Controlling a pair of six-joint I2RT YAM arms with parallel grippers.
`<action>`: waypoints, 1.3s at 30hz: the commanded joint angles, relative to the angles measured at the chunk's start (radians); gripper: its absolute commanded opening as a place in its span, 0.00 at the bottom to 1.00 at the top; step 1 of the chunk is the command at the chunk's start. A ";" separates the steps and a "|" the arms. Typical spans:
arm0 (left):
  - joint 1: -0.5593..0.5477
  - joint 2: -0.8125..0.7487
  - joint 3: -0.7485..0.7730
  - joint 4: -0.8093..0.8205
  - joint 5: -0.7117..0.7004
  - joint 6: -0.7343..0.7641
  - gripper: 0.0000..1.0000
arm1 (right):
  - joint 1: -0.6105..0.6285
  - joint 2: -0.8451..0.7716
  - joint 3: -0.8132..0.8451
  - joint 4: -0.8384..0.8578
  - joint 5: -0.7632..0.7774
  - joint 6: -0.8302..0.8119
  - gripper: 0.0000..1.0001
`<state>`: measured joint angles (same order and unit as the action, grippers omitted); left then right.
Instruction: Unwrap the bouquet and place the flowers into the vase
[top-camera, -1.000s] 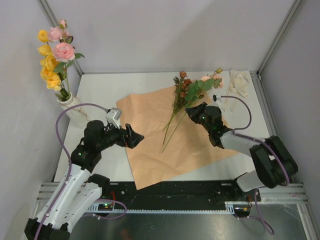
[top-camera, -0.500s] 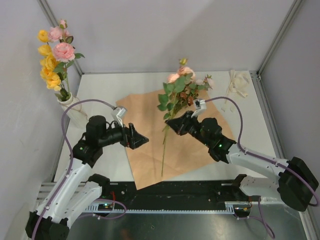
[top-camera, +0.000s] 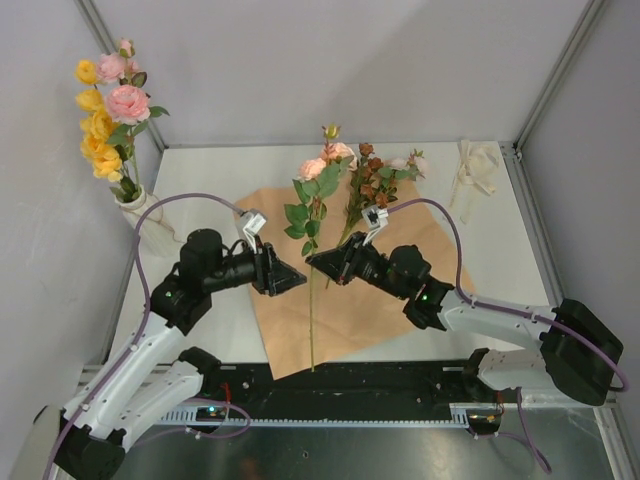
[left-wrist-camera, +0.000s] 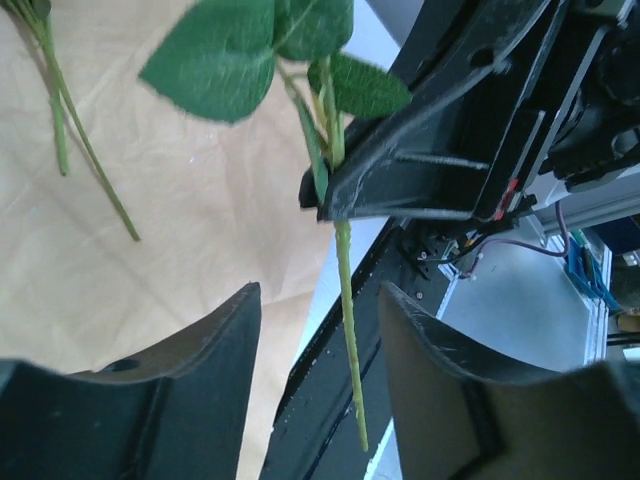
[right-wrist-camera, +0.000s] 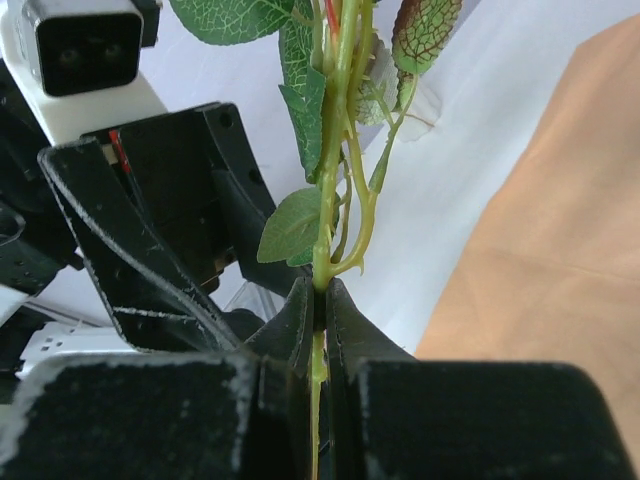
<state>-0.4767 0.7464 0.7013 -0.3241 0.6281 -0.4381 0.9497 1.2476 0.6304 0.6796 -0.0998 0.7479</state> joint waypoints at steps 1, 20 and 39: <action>-0.032 -0.002 0.002 0.167 -0.028 -0.101 0.53 | 0.026 -0.006 0.028 0.095 -0.018 0.018 0.00; -0.100 0.055 -0.043 0.318 -0.042 -0.167 0.48 | 0.059 -0.064 0.037 0.054 0.031 -0.009 0.00; -0.113 0.012 -0.092 0.319 0.008 -0.212 0.51 | 0.066 -0.106 0.037 0.013 0.078 -0.020 0.00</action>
<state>-0.5758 0.7616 0.6292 -0.0105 0.5922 -0.6331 1.0088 1.1759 0.6304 0.6395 -0.0559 0.7395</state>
